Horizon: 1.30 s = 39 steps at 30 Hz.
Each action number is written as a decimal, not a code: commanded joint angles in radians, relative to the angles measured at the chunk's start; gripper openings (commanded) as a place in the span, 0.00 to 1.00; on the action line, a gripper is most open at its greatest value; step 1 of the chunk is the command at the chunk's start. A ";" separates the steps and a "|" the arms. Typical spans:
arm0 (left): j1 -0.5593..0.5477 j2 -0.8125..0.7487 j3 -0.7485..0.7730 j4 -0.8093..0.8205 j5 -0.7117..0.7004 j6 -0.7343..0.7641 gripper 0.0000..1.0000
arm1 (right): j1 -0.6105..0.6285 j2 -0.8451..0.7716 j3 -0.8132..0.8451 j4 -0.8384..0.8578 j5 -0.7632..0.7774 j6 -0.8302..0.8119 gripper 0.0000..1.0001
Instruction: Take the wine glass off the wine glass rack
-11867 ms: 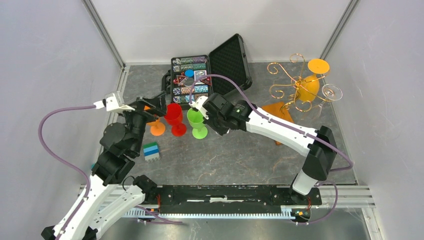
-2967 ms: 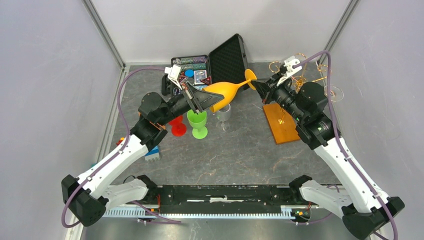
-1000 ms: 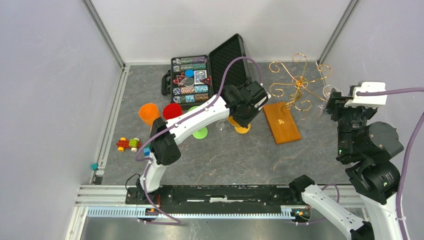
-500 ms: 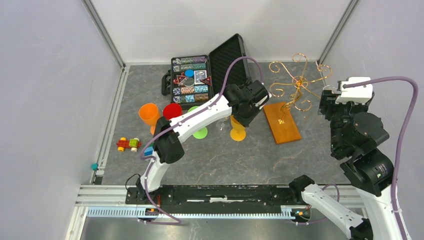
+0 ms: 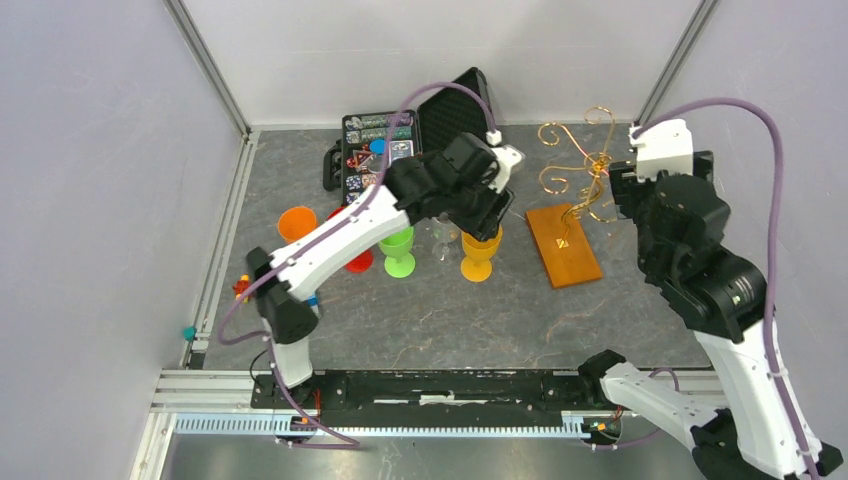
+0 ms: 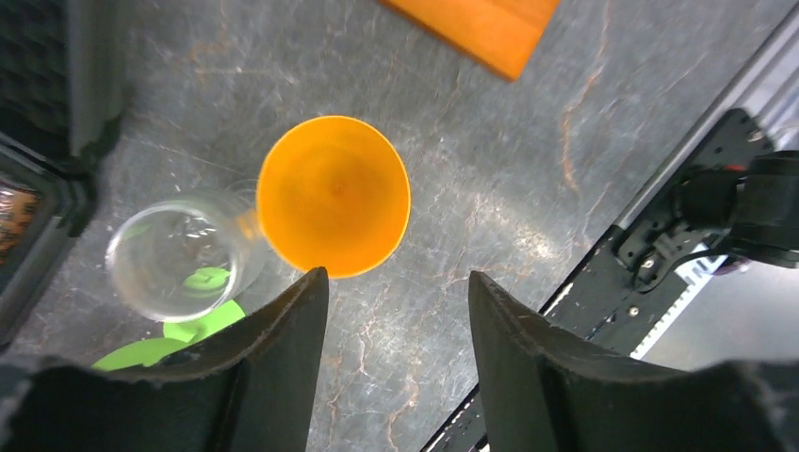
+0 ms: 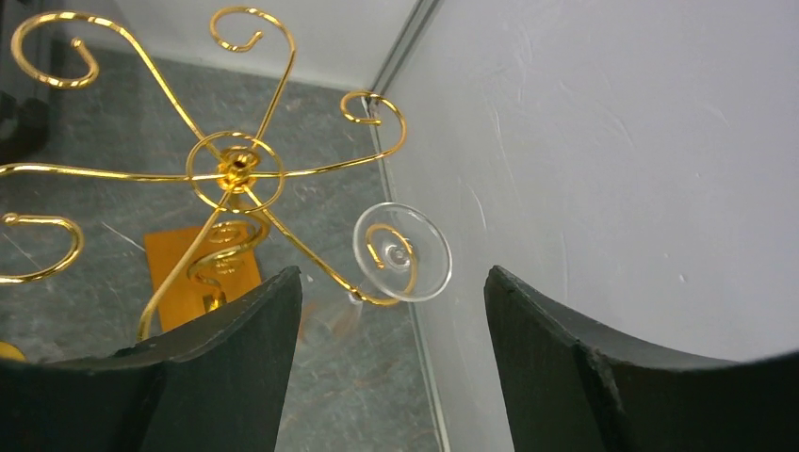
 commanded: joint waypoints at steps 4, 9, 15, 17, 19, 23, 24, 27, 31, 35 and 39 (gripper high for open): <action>0.035 -0.237 -0.165 0.215 0.019 -0.015 0.68 | 0.004 0.124 0.116 -0.149 0.068 -0.022 0.70; 0.062 -0.342 -0.274 0.284 0.010 -0.042 0.72 | -0.008 0.207 0.127 -0.207 0.112 -0.017 0.55; 0.074 -0.441 -0.374 0.352 0.003 -0.053 0.76 | -0.086 0.267 0.101 -0.223 0.113 -0.018 0.48; 0.075 -0.451 -0.382 0.355 0.003 -0.052 0.77 | -0.106 0.281 0.088 -0.219 0.125 -0.024 0.45; 0.075 -0.458 -0.387 0.358 0.003 -0.053 0.77 | -0.120 0.288 0.068 -0.197 0.137 -0.045 0.43; 0.075 -0.457 -0.392 0.363 0.012 -0.052 0.77 | -0.134 0.301 0.038 -0.157 0.146 -0.066 0.39; 0.075 -0.457 -0.392 0.364 0.012 -0.051 0.77 | -0.135 0.304 0.033 -0.148 0.145 -0.068 0.39; 0.075 -0.456 -0.394 0.363 0.010 -0.048 0.78 | -0.142 0.308 0.021 -0.135 0.136 -0.073 0.38; 0.075 -0.457 -0.396 0.363 0.006 -0.043 0.78 | -0.149 0.317 -0.004 -0.123 0.131 -0.086 0.38; 0.075 -0.455 -0.398 0.363 0.006 -0.039 0.78 | -0.157 0.326 -0.024 -0.113 0.157 -0.097 0.36; 0.075 -0.454 -0.398 0.363 0.006 -0.035 0.79 | -0.158 0.330 -0.030 -0.100 0.183 -0.120 0.28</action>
